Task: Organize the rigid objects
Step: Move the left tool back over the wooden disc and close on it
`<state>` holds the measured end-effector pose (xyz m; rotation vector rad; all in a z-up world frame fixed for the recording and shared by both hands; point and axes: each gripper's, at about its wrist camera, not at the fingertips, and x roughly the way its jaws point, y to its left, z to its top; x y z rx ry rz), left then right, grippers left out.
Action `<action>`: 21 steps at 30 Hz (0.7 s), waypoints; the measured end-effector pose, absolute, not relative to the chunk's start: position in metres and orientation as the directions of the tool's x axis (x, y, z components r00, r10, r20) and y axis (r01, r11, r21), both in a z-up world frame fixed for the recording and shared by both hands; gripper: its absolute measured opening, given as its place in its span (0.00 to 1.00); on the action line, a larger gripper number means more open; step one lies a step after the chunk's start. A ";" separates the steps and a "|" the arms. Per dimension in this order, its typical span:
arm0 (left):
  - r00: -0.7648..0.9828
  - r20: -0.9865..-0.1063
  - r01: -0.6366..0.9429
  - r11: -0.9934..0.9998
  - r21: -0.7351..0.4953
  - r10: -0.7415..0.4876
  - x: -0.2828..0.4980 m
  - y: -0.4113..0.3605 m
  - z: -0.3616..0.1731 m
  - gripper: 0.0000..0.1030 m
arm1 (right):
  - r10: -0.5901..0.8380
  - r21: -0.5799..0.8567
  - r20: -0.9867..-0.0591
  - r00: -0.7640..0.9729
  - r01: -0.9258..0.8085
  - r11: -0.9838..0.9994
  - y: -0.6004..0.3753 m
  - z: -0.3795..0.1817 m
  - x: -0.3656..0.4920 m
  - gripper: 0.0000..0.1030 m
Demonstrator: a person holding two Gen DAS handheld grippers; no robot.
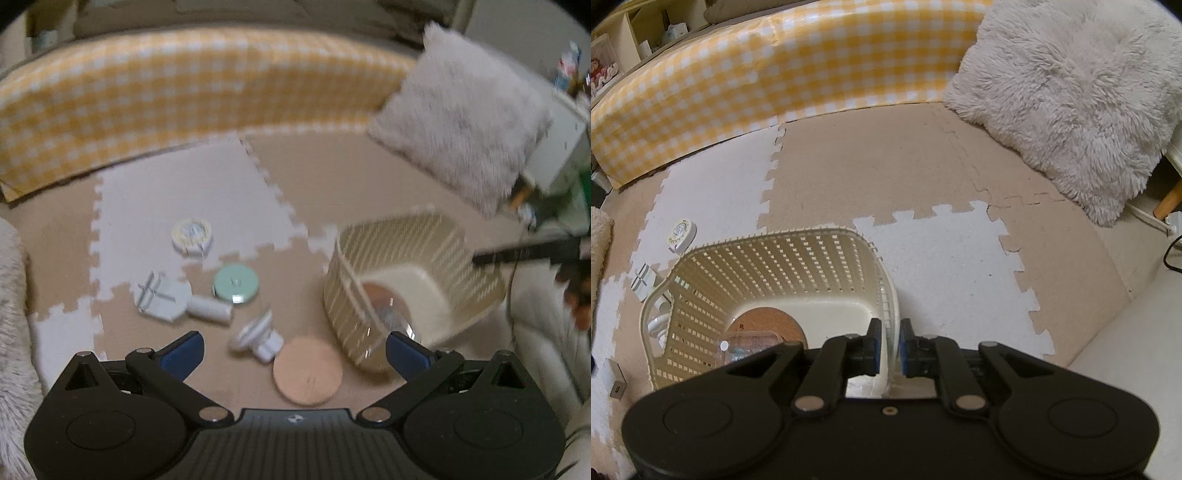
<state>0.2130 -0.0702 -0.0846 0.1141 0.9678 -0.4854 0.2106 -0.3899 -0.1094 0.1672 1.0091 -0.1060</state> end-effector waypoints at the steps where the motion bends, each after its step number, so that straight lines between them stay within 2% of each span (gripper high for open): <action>1: 0.456 -0.824 0.459 0.882 -0.107 -0.337 0.212 -0.073 -0.090 1.00 | -0.011 0.091 -0.849 0.528 0.166 0.982 -0.390 -0.109 0.211 0.10; 9: 0.375 -0.886 0.609 0.793 0.014 -0.273 0.199 -0.100 -0.133 1.00 | -0.012 0.087 -0.853 0.522 0.164 0.983 -0.390 -0.110 0.211 0.10; 14: 0.358 -0.890 0.638 0.770 0.011 -0.284 0.202 -0.106 -0.150 1.00 | -0.016 0.080 -0.855 0.519 0.162 0.984 -0.389 -0.110 0.210 0.10; 17: 0.344 -0.883 0.636 0.771 -0.032 -0.320 0.209 -0.107 -0.154 0.95 | -0.015 0.080 -0.856 0.517 0.161 0.984 -0.389 -0.111 0.210 0.10; 21: 0.335 -0.883 0.618 0.784 -0.059 -0.330 0.218 -0.109 -0.162 0.83 | -0.016 0.077 -0.858 0.514 0.158 0.984 -0.389 -0.111 0.211 0.10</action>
